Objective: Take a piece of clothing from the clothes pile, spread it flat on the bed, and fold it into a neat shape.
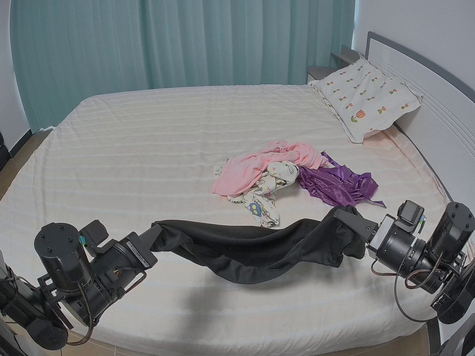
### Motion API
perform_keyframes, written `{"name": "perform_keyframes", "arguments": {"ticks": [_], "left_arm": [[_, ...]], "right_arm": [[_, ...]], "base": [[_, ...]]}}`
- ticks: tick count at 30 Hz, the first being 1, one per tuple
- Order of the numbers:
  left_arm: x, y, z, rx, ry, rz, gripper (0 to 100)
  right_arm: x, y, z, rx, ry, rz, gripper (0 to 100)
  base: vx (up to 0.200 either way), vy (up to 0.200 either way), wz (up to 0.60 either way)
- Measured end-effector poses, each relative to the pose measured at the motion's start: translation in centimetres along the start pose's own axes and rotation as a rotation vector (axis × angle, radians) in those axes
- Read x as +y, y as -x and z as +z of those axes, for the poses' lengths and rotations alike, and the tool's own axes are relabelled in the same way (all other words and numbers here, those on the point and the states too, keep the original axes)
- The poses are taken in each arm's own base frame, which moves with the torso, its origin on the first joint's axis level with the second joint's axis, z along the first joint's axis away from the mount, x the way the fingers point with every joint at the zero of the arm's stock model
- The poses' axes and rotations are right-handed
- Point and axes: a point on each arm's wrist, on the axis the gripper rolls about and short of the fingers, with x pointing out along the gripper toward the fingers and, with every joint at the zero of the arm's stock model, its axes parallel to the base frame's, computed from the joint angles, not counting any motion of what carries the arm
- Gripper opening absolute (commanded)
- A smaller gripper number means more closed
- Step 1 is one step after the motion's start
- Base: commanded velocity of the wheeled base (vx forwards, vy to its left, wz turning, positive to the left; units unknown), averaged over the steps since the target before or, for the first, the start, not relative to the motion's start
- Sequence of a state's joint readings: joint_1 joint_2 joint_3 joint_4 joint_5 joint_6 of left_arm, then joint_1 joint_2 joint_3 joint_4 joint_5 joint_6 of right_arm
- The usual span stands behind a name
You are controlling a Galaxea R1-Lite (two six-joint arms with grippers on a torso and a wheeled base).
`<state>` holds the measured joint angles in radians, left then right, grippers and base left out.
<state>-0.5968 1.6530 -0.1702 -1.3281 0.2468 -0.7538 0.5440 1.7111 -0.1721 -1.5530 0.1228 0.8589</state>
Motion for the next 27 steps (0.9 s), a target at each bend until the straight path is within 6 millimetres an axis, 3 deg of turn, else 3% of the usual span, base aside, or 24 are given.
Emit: {"name": "perform_keyframes", "arguments": {"ticks": [27], "left_arm": [[-0.16, 0.29, 0.25, -0.012, -0.005, -0.009, 0]], "right_arm": [[0.00, -0.02, -0.17, 0.007, -0.002, -0.001, 0]], "base": [[0.000, 0.200, 0.00]]}}
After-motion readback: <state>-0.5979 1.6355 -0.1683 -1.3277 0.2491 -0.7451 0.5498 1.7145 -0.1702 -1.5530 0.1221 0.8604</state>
